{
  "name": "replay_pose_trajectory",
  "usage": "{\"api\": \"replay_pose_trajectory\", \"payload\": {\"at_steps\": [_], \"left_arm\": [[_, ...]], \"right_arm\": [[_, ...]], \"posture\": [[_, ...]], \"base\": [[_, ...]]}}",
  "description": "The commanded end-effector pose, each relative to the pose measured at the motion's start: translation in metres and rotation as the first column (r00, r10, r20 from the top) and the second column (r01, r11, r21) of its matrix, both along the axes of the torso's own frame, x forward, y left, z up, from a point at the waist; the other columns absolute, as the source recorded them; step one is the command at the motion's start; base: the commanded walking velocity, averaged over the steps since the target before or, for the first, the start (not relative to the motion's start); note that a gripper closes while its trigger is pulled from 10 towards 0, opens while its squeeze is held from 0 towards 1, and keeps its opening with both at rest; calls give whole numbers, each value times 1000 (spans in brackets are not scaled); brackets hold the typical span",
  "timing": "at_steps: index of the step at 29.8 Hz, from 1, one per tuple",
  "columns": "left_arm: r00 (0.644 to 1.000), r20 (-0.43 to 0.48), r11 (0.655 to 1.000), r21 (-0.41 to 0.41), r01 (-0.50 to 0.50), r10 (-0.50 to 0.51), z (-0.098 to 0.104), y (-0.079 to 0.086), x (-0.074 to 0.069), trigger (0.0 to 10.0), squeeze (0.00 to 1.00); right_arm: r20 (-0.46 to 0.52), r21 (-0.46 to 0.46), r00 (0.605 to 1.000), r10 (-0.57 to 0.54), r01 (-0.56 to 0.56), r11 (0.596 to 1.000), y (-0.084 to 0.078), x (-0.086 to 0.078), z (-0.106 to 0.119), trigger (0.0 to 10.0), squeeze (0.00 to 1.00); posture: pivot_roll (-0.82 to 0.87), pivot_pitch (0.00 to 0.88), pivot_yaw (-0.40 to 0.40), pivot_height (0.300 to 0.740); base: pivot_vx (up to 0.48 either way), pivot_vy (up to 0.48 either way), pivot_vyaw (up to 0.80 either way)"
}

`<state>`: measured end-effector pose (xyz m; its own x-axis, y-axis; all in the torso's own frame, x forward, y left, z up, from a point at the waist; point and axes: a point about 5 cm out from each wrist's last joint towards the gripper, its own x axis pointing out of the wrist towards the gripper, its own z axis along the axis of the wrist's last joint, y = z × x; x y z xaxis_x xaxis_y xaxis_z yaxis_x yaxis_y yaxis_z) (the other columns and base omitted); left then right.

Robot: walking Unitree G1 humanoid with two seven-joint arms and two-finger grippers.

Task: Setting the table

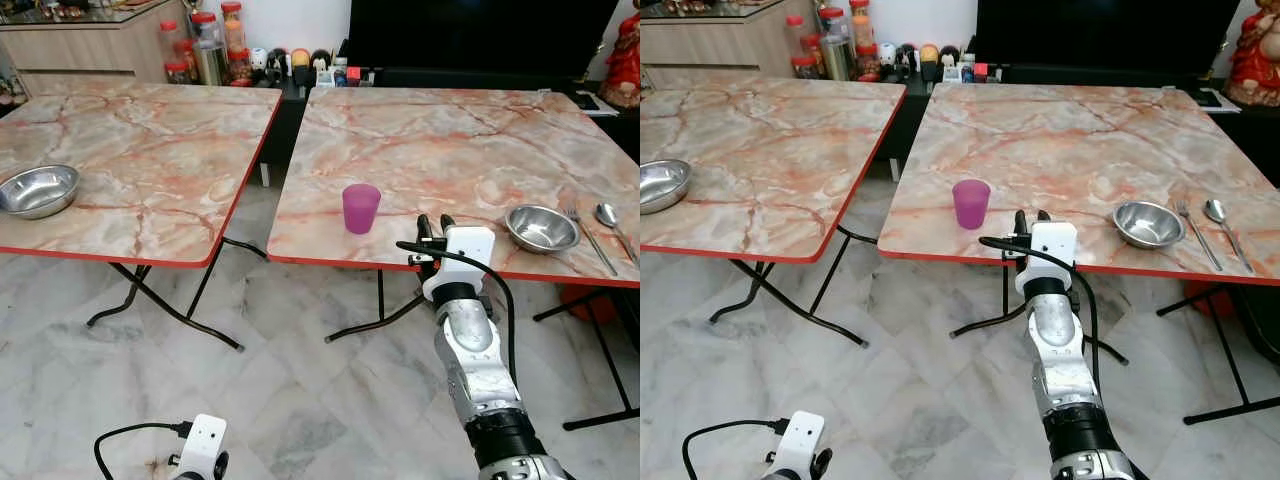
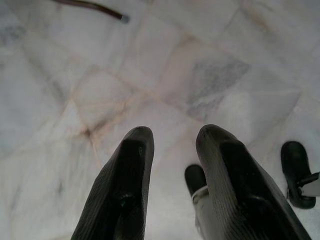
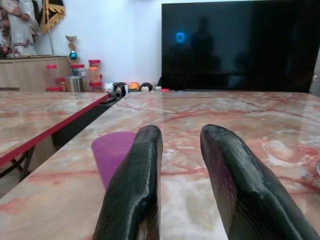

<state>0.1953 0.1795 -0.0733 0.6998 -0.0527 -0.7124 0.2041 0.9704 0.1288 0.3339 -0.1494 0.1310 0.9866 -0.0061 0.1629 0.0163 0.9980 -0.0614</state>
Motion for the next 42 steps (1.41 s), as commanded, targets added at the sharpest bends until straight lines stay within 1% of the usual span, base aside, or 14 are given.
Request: {"api": "replay_pose_trajectory", "payload": {"at_steps": [1, 3, 7, 14, 18, 19, 20, 22, 24, 26, 29, 34, 39, 42], "left_arm": [[999, -12, 999, 10, 44, -44, -1, -3, 0, 10000, 0], [998, -19, 998, 23, 62, -61, -1, -4, 1, 10000, 0], [997, -20, 997, 16, 78, -77, 1, -7, 6, 10000, 0], [997, 8, 997, -6, 73, -73, 5, -15, 13, 10000, 0], [998, -4, 998, -13, 62, -62, 1, -13, 5, 10000, 0], [997, -21, 997, -5, 74, -74, -1, -12, 1, 10000, 0], [995, -44, 996, 6, 86, -85, -4, -11, -4, 10000, 0], [995, -50, 996, 8, 85, -85, -5, -11, -6, 10000, 0], [997, -65, 999, 2, 35, -35, -7, -3, -9, 10000, 0], [997, -73, 999, 2, 33, -33, -7, -2, -10, 10000, 0], [997, -70, 999, 6, 44, -44, -5, -3, -5, 10000, 0], [998, -17, 998, -20, 66, -66, 3, -11, 11, 10000, 0], [997, -37, 998, -18, 63, -64, 2, -13, 9, 10000, 0], [993, -53, 995, -11, 101, -102, 0, -14, 7, 10000, 0]], "right_arm": [[15, -2, 999, -29, 29, 1000, -7, -2, 5, 10000, 0], [19, -8, 999, -45, 45, 999, -12, -4, 5, 10000, 0], [18, -7, 997, -81, 81, 997, -21, -7, 5, 10000, 0], [-3, -11, 998, -62, 62, 998, -21, -7, 2, 10000, 0], [-6, -21, 998, -56, 55, 998, -21, -8, 3, 10000, 0], [-6, -22, 998, -59, 59, 998, -22, -9, 3, 10000, 0], [-8, -25, 998, -66, 66, 998, -24, -9, 2, 10000, 0], [-9, -25, 998, -69, 69, 997, -24, -9, 2, 10000, 0], [1, -26, 997, -75, 75, 997, -25, -9, 4, 10000, 0], [14, -28, 996, -83, 83, 996, -27, -8, 8, 10000, 0], [30, -21, 994, -101, 101, 995, -32, -7, 13, 10000, 0], [30, -26, 993, -110, 111, 994, -36, -8, 13, 10000, 0], [22, -26, 993, -117, 118, 993, -35, -11, 10, 10000, 0], [33, -19, 991, -127, 127, 992, -35, -12, 13, 10000, 0]], "posture": [[-91, 15, 34, 736], [-122, 7, 46, 736], [-142, 0, 46, 736], [-100, 22, 24, 736], [-115, 27, 24, 736], [-123, 29, 21, 736], [-120, 7, 21, 736], [-120, 7, 21, 736], [-166, 0, 41, 736], [-168, 0, 40, 736], [-171, 0, 50, 736], [-168, 0, 53, 736], [-203, 0, 60, 736], [-203, 0, 61, 736]], "base": [[0, 0, 0], [0, 0, 0], [0, 0, 0], [0, 0, 0], [0, 0, 0], [0, 0, 0], [0, 0, 0], [0, 0, 0], [0, 0, 0], [0, 0, 0], [0, 0, 0], [0, 0, 0], [0, 0, 0], [0, 0, 0]]}}
